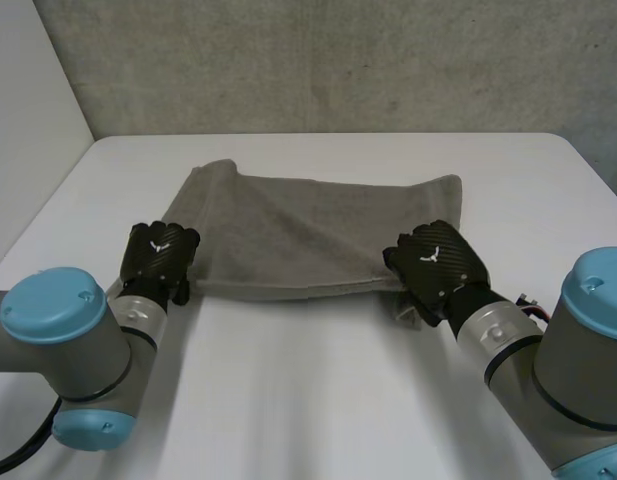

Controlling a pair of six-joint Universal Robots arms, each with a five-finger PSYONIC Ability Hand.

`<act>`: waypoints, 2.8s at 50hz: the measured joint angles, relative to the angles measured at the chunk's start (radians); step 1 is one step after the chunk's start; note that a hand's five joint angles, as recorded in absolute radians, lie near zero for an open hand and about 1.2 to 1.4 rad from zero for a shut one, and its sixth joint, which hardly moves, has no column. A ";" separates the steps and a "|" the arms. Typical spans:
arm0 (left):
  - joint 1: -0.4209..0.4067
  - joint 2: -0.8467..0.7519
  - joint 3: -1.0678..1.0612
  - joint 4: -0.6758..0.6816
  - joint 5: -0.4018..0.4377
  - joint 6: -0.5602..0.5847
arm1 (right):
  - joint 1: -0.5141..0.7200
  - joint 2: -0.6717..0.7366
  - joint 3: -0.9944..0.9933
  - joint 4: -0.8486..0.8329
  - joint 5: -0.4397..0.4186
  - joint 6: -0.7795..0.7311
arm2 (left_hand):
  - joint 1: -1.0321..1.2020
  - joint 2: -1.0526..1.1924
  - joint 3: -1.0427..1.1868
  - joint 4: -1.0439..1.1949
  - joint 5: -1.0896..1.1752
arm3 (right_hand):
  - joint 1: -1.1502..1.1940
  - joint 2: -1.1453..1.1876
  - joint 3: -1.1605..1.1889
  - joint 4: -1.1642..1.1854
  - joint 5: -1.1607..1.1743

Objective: Fold the towel.

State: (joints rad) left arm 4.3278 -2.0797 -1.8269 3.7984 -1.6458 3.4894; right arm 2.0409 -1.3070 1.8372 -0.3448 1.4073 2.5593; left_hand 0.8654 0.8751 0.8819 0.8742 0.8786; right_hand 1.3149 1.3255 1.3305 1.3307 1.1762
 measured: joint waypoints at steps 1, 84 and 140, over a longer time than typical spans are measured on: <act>0.001 -0.003 0.000 0.002 0.000 0.000 | -0.003 0.000 -0.001 -0.002 0.000 0.005 | -0.021 -0.022 -0.027 -0.025 -0.029 | 0.000 0.000 0.000 0.000 0.000; 0.197 0.086 -0.010 -0.017 0.166 -0.145 | -0.075 0.301 -0.272 0.249 0.147 0.459 | 0.555 0.628 0.656 0.639 0.595 | -0.691 -0.704 -0.702 -0.704 -0.717; 0.199 0.081 -0.020 -0.015 0.169 -0.141 | 0.073 0.285 -0.194 0.163 0.059 0.348 | 0.555 0.628 0.656 0.639 0.595 | -0.488 -0.485 -0.501 -0.490 -0.525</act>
State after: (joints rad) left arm 4.5267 -1.9983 -1.8469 3.7839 -1.4772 3.3487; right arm 2.1142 -1.0216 1.6432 -0.1822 1.4664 2.9076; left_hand 1.4204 1.5033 1.5383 1.5127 1.4740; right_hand 0.8273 0.8405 0.8298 0.8404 0.6517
